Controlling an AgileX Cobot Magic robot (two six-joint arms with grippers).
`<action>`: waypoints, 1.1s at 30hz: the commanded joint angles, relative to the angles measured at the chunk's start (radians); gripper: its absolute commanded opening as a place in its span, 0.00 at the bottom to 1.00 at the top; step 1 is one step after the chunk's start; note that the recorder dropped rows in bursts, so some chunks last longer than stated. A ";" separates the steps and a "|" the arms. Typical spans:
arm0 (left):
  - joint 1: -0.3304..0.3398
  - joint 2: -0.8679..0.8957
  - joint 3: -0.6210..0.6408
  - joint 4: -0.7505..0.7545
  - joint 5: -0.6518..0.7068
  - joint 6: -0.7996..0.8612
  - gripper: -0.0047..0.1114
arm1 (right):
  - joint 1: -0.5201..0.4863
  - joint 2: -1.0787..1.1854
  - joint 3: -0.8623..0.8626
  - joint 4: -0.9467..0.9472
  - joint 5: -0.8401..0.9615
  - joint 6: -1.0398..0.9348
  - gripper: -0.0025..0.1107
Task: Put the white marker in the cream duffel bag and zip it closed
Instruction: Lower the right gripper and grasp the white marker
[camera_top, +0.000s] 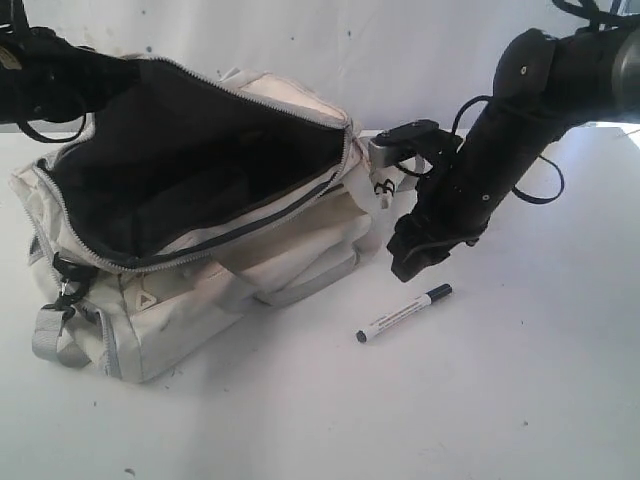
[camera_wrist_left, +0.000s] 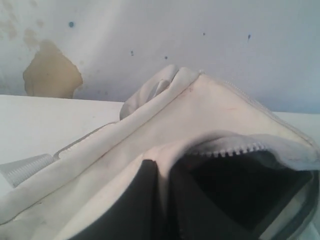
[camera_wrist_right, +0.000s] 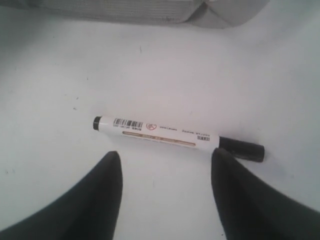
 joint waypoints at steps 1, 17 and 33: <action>0.005 -0.003 -0.028 -0.014 -0.039 -0.105 0.04 | -0.005 0.022 0.005 0.020 0.017 -0.210 0.47; 0.005 0.039 -0.106 -0.052 -0.055 -0.182 0.04 | -0.005 0.142 0.005 0.031 -0.025 -0.695 0.44; 0.005 0.050 -0.106 -0.052 -0.037 -0.180 0.04 | -0.005 0.206 0.005 0.000 -0.078 -0.702 0.38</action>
